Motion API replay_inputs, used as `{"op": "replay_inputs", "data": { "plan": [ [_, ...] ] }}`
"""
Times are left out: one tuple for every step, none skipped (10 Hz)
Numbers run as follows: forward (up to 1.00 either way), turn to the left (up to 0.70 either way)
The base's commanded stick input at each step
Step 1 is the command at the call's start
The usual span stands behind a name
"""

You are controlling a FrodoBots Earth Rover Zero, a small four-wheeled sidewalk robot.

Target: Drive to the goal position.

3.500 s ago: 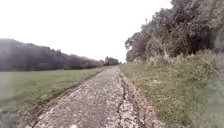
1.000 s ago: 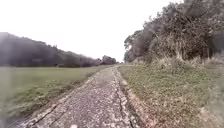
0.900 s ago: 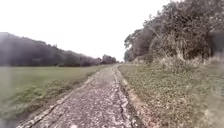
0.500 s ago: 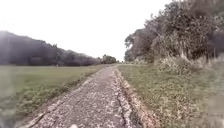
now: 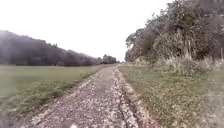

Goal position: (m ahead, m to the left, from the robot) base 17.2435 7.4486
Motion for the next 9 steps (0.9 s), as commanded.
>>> {"op": "replay_inputs", "data": {
  "plan": [
    [0.70,0.00],
    [0.70,0.00],
    [0.70,0.00],
    [0.70,0.00],
    [0.70,0.00],
    [0.70,0.00],
    [0.70,0.00],
    [0.70,0.00],
    [0.70,0.00]
  ]
}}
